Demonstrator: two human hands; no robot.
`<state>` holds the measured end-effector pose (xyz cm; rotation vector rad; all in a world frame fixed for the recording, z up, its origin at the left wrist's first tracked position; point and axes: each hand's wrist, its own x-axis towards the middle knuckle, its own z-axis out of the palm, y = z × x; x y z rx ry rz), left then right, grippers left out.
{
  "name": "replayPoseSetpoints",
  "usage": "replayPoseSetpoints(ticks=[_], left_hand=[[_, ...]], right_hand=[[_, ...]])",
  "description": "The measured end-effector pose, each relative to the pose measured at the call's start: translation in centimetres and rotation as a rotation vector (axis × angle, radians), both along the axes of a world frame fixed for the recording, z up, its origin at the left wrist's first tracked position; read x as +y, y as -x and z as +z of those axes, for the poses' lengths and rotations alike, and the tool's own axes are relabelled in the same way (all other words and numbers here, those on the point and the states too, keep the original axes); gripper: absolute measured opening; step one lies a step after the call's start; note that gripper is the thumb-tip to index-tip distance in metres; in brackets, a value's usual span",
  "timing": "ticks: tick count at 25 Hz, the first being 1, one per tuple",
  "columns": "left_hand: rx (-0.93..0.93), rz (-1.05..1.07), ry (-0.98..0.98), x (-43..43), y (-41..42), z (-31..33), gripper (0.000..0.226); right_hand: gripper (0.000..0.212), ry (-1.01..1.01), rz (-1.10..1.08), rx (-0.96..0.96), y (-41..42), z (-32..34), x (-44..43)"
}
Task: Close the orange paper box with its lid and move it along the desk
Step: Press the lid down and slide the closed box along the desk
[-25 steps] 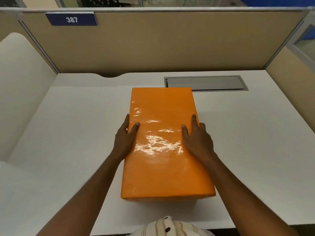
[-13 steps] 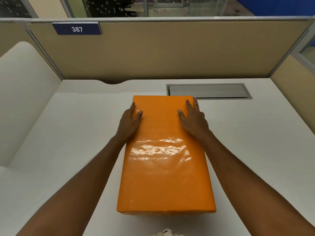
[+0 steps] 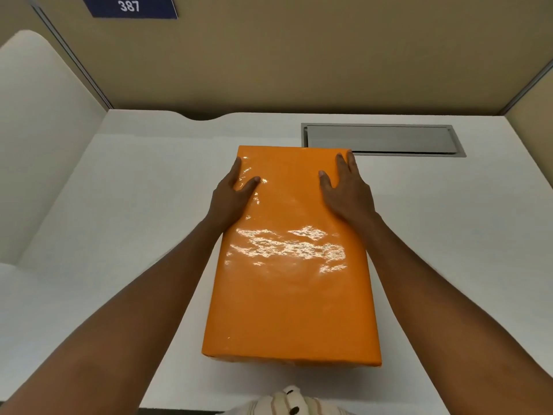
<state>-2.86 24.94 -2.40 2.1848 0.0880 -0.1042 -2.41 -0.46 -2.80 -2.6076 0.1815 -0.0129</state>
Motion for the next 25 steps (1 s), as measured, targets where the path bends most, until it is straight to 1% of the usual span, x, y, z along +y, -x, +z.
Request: replayPoseSetpoints(ticks=[4,6,8,10,12,14,16,18,20,22,25], left_hand=[[-0.002,0.010,-0.025,-0.1,0.1,0.0,0.073],[-0.024,0.082,-0.089,-0.3,0.4,0.3,0.075],[-0.086,0.145,-0.152,-0.4,1.1,0.8,0.074],[-0.152,0.187,-0.144,-0.4,2.1,1.8,0.066],[-0.164,0.219,-0.109,0.0,3.6,2.8,0.056],[-0.146,0.262,-0.042,0.9,6.3,3.4,0.047],[-0.089,0.337,0.123,2.0,10.1,3.4,0.040],[-0.015,0.366,0.303,2.9,14.3,3.1,0.036],[0.034,0.323,0.402,3.0,17.9,2.9,0.029],[0.069,0.281,0.432,2.5,20.3,2.5,0.026],[0.101,0.301,0.488,2.0,21.6,1.5,0.031]], right_hand=[[0.074,-0.015,0.019,0.009,-0.1,-0.2,-0.2],[0.073,-0.045,0.024,0.043,-0.1,0.1,-0.2],[0.071,-0.135,0.019,0.041,0.1,0.8,-0.3],[0.064,-0.314,-0.066,-0.054,0.7,1.9,-0.6],[0.054,-0.420,-0.209,-0.202,2.5,2.8,-1.2],[0.048,-0.459,-0.273,-0.236,5.6,2.8,-2.1],[0.044,-0.542,-0.232,-0.150,10.0,2.0,-2.8],[0.044,-0.662,-0.194,-0.034,14.5,1.0,-3.1],[0.048,-0.810,-0.163,0.039,17.9,0.1,-3.1],[0.051,-0.981,-0.121,0.084,19.8,-0.7,-3.1],[0.058,-1.309,-0.098,0.167,21.1,-1.3,-2.7]])
